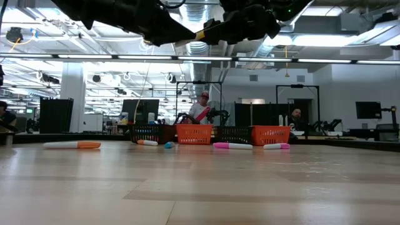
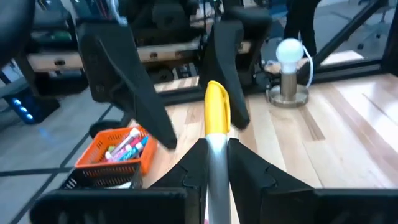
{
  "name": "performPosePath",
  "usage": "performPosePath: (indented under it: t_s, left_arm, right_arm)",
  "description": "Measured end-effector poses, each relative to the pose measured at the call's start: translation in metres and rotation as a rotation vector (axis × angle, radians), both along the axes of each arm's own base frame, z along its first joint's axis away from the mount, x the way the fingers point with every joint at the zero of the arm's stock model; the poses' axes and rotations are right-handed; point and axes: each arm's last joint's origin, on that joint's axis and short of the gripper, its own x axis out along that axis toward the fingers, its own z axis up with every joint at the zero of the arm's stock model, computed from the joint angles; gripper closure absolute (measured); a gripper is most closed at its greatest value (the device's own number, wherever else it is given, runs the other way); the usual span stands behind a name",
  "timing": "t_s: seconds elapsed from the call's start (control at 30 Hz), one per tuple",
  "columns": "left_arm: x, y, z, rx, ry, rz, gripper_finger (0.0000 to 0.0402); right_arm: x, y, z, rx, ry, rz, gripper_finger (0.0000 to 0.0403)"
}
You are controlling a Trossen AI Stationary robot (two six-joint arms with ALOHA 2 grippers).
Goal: Pick & Place Markers
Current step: Put the small yellow highlighter pen into the left orange basket
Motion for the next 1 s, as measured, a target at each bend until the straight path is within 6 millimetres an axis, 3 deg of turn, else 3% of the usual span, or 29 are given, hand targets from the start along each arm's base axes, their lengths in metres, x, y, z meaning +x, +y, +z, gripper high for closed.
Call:
performPosePath:
  t_s: [0.87,1.0]
  left_arm:
    - [0.001,0.005,0.008,0.046,-0.088,0.026,0.0353]
    - [0.001,0.006,0.009,0.047,-0.089,0.033,0.0353]
  right_arm:
    - [0.015,0.034,0.014,0.009,-0.165,0.149,0.0199]
    - [0.015,0.035,0.014,0.008,-0.165,0.149,0.0218]
